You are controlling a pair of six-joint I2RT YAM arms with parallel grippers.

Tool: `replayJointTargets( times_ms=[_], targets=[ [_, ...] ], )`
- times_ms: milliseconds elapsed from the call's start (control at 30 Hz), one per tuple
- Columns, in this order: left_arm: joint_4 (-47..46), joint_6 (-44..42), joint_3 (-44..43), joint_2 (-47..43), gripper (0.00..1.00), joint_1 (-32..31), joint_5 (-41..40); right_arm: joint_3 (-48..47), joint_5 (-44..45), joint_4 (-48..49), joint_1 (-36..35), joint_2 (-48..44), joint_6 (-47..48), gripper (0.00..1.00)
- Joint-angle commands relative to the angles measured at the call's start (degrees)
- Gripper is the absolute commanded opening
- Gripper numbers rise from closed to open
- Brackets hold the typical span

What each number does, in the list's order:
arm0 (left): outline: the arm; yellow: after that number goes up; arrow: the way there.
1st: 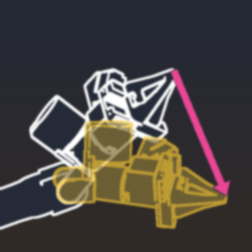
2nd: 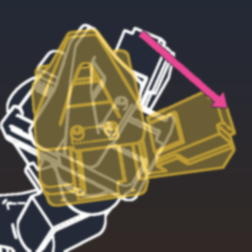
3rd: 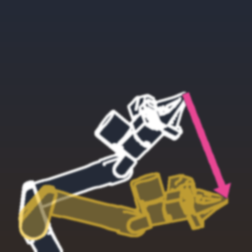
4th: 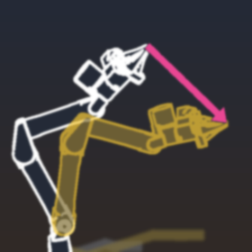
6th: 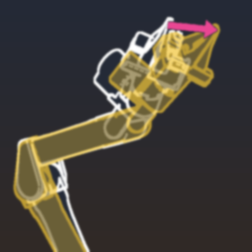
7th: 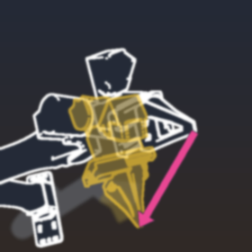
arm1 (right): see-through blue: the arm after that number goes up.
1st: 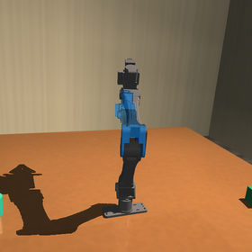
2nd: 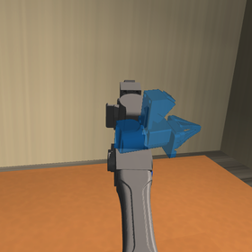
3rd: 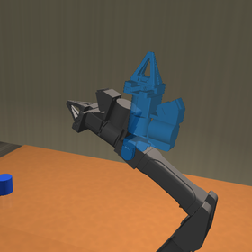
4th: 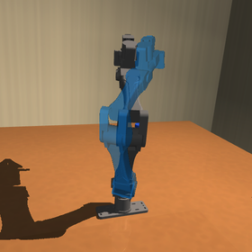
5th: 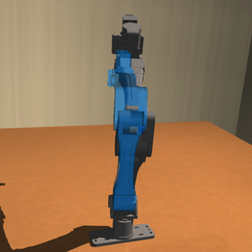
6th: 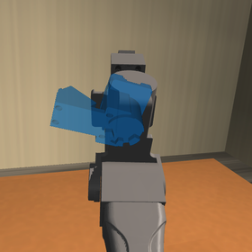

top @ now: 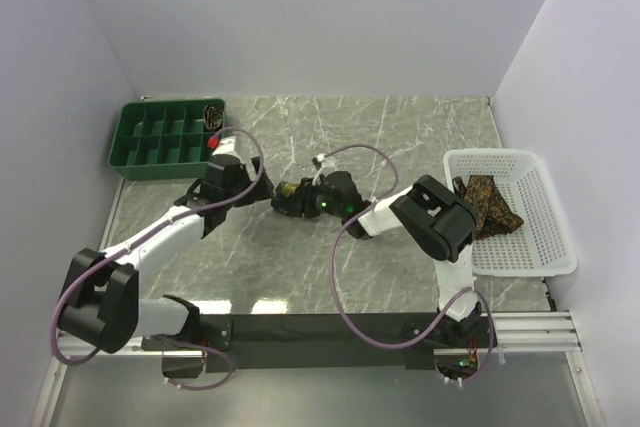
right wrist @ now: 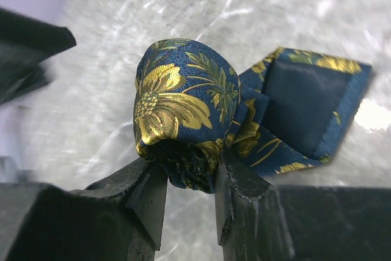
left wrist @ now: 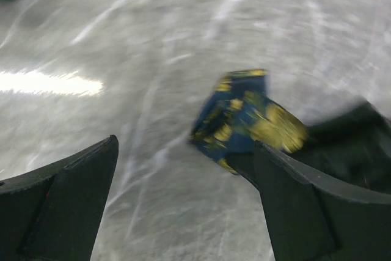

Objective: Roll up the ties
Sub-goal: Roll the tie

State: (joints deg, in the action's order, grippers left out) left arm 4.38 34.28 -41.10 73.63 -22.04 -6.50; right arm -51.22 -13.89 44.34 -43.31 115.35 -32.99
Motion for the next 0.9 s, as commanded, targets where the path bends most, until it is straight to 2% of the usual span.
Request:
replayJointTargets(
  times_ms=[0, 133, 367, 567, 867],
  targets=[
    [-8.4, -9.4, 0.7, -2.3, 0.98, -5.1, 1.5, 3.3, -10.7, -3.9, 3.1, 4.1, -15.2, 0.09],
    [-8.5, -16.9, 2.0, -2.2, 0.99, -9.8, -1.0, 3.4, -16.4, -2.8, 6.3, 6.3, -23.1, 0.09],
    [-6.7, -22.0, 0.9, 1.2, 1.0, -13.4, -3.6, 4.0, -21.8, -2.8, 10.2, 7.6, -34.7, 0.11],
    [-5.3, -24.8, -2.3, 7.3, 0.99, -15.4, -1.9, 2.8, -24.1, -5.7, 11.1, 8.5, -37.6, 0.12],
    [-6.8, -23.3, -6.3, 14.8, 0.99, -17.4, -2.9, 2.2, -25.2, -6.9, 11.1, 9.4, -39.7, 0.13]
  ],
)
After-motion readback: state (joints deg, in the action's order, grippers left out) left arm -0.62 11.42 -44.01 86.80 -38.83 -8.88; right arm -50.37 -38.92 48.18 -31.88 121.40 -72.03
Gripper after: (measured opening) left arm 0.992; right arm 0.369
